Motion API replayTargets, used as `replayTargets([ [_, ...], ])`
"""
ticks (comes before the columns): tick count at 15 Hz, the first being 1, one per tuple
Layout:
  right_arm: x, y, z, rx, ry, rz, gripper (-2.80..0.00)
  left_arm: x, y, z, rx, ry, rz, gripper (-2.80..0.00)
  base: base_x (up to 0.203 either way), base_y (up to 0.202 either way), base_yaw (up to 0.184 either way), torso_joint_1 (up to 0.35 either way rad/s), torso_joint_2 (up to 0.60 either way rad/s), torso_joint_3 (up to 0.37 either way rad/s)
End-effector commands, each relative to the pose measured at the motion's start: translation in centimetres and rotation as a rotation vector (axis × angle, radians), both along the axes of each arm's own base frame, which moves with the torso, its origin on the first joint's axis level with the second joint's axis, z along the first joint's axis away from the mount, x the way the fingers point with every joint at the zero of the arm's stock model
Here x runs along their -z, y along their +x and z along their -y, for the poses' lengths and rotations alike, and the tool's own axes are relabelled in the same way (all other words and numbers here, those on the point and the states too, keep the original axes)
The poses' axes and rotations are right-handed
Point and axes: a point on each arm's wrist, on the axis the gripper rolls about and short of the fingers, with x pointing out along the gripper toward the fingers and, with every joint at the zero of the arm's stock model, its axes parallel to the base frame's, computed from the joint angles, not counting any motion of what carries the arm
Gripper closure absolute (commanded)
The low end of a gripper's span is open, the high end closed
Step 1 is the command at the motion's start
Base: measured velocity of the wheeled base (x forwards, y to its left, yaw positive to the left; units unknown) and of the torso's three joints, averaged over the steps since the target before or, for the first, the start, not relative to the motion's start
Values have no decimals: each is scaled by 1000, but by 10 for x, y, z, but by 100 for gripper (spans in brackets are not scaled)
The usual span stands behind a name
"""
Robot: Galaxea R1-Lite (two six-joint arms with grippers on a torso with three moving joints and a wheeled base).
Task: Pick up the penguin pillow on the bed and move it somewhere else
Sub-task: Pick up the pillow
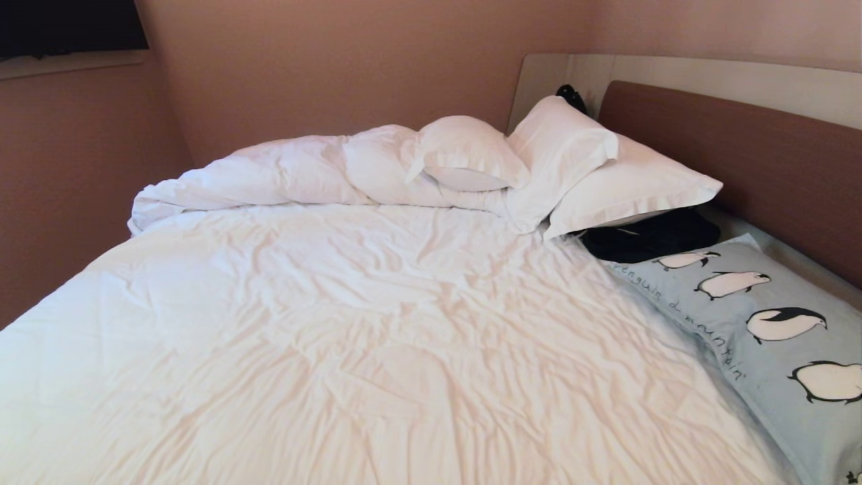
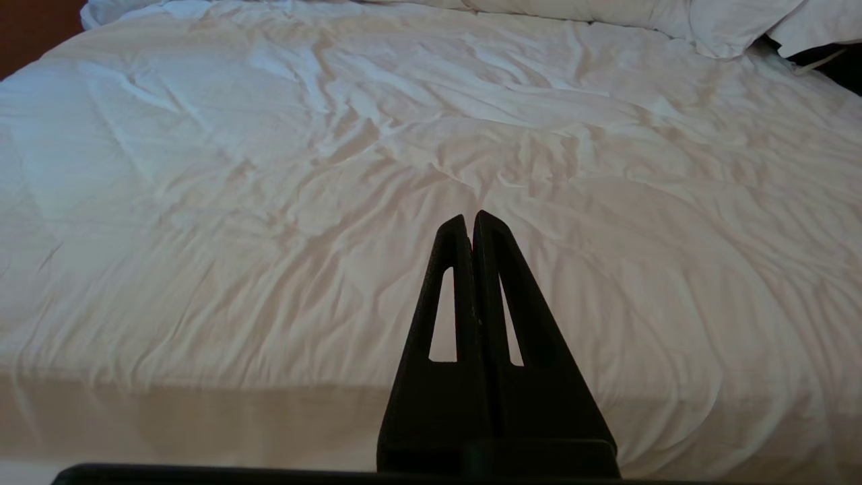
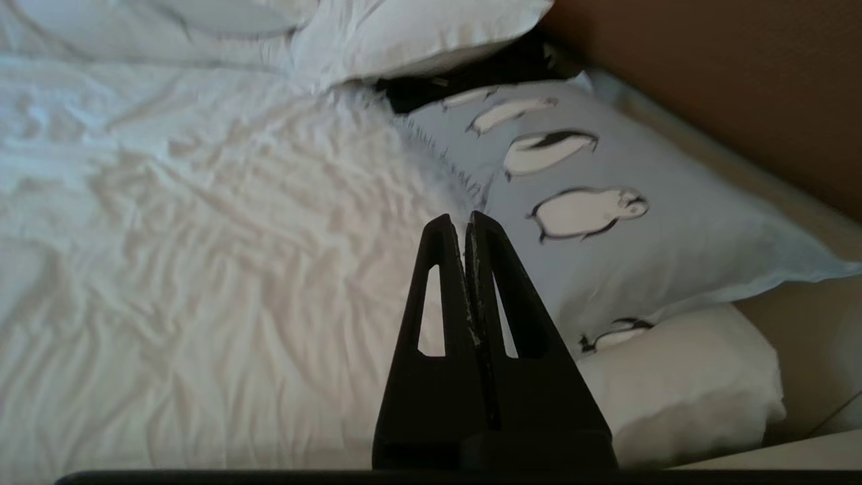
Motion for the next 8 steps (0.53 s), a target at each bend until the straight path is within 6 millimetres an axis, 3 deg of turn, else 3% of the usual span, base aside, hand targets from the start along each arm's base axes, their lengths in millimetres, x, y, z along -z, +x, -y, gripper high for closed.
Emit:
replayTargets([
  [1,11,11,-1,-38,-30,95,0,1,0,0,-1,0,-2,0,0,0,0,0,0,0],
  [8,29,15,-4,-180,-41,-21,0,0,0,0,-1,0,-1,0,0,0,0,0,0,0],
])
